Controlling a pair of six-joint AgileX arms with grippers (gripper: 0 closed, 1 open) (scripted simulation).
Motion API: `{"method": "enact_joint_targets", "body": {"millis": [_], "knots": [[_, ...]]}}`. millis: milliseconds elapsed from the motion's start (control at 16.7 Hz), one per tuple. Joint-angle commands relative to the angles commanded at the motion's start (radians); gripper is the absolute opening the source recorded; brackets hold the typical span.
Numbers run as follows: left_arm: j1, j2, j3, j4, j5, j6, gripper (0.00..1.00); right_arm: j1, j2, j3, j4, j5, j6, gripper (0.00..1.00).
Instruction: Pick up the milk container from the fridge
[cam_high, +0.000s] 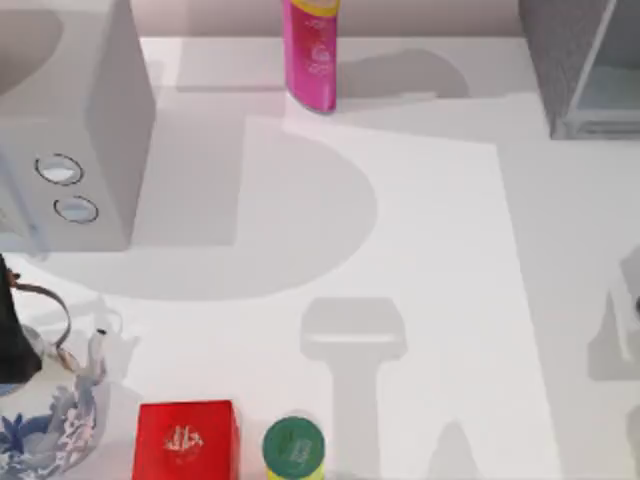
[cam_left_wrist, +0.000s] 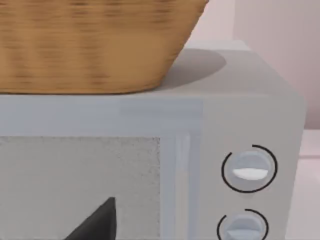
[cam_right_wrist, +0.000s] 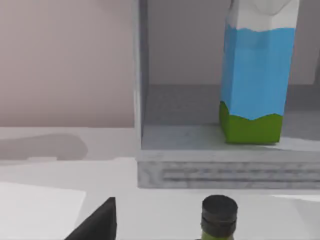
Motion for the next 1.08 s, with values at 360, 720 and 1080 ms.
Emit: {"method": "enact_joint_targets", "body": {"millis": [360, 720, 1080], "knots": [[0.000, 0.000, 0.000, 0.000, 0.000, 0.000, 1.00, -0.034, 0.094, 0.056, 0.104, -0.058, -0.013, 1.00], [0.000, 0.000, 0.000, 0.000, 0.000, 0.000, 1.00, -0.169, 0.494, 0.174, 0.528, -0.231, -0.030, 1.00], [0.000, 0.000, 0.000, 0.000, 0.000, 0.000, 1.00, -0.336, 1.076, 0.202, 1.088, -0.390, -0.014, 1.00]]}}
